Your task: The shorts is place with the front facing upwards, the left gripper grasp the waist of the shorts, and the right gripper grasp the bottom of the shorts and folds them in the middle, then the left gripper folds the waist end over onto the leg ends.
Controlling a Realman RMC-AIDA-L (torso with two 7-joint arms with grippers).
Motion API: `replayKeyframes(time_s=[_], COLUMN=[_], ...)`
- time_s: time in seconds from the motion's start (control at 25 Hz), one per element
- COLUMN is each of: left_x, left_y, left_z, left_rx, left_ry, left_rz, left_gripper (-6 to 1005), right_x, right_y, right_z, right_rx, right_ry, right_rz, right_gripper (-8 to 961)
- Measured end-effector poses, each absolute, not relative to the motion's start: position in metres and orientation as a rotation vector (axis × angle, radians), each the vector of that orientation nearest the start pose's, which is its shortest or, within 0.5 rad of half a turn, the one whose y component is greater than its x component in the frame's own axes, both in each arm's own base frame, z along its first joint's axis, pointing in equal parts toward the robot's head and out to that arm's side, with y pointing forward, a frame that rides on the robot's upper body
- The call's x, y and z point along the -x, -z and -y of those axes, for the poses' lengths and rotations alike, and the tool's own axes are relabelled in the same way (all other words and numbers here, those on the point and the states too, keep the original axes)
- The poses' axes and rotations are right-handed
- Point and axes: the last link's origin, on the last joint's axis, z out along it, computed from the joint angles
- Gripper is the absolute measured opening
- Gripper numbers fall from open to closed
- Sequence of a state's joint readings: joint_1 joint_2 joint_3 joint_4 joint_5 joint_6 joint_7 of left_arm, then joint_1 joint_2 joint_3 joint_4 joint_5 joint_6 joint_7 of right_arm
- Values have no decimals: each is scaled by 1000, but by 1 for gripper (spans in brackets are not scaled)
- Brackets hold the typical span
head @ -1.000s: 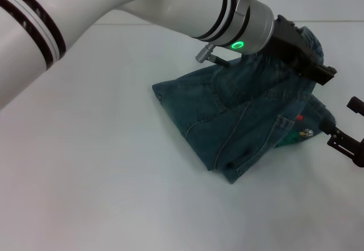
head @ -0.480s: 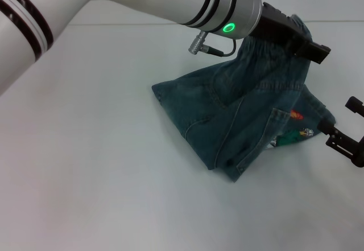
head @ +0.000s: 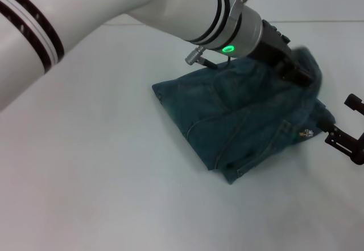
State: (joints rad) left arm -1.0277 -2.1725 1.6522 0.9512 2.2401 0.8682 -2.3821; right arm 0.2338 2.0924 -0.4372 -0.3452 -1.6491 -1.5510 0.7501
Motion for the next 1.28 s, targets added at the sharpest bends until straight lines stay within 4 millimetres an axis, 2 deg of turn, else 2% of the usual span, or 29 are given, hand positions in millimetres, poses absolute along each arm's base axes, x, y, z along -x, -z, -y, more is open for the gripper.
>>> replayKeyframes(time_s=[0.16,0.44,0.56,0.68,0.76,0.8,0.88,1.08,1.28], left_x=[2,-4,-1,11,27,41,55,115,174], left_y=[117,111,99,82,67,56,47,13,-14], left_z=[-398,-400,-405,-409,-407,-405,-402,-393,-373], left_rx=[2762,2748,2722,2700,2695,2689,2692,2662,2573], left_ry=[129,226,305,424,519,578,626,733,817], left_rz=[228,288,364,433,439,456,471,577,616], left_gripper=[886,789,790,790,790,790,790,790,790], right_x=[-349,-350,-350,-349,-348,-348,-349,-349,-341], right_y=[-7,-8,-9,-11,-13,-16,-20,-35,-51], right_z=[-245,-245,-245,-248,-251,-252,-255,-260,-260], right_rx=[2079,2079,2080,2087,2098,2108,2131,2212,2309], right_ry=[-877,-874,-872,-878,-881,-877,-867,-811,-785], right_rz=[-538,-537,-534,-538,-551,-560,-581,-637,-663], right_gripper=[882,882,882,882,882,882,882,882,882])
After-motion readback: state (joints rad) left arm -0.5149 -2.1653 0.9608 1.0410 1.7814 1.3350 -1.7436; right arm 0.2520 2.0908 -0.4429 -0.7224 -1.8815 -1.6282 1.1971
